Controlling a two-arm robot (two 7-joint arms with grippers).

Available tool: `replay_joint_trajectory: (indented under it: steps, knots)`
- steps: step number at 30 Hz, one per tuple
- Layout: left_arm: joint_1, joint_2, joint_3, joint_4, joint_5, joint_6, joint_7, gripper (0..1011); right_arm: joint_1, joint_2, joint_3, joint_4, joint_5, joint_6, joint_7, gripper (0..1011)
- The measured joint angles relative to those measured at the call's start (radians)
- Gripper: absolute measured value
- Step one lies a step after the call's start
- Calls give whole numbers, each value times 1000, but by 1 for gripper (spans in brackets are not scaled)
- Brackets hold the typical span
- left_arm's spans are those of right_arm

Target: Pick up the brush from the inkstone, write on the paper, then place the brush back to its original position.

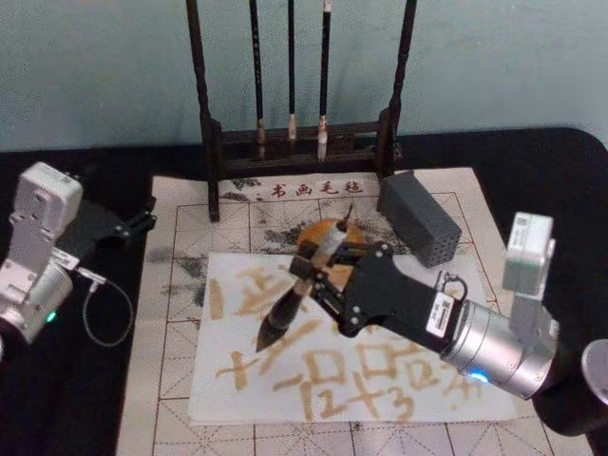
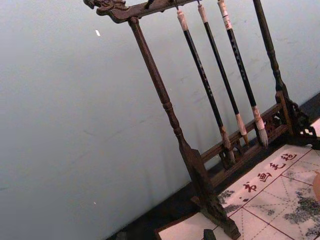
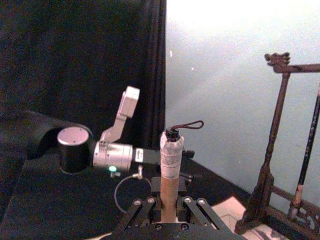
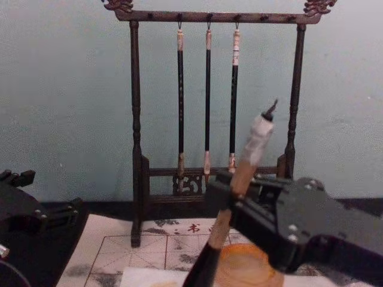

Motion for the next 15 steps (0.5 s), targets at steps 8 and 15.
replay_joint_trajectory:
  steps: [8, 15]
  knots:
    - [0, 0, 0, 0, 0, 0, 0, 1001, -3, -6, 32, -26, 60, 30, -13, 179]
    - [0, 0, 0, 0, 0, 0, 0, 1001, 14, -22, 71, -35, 132, 100, -60, 179]
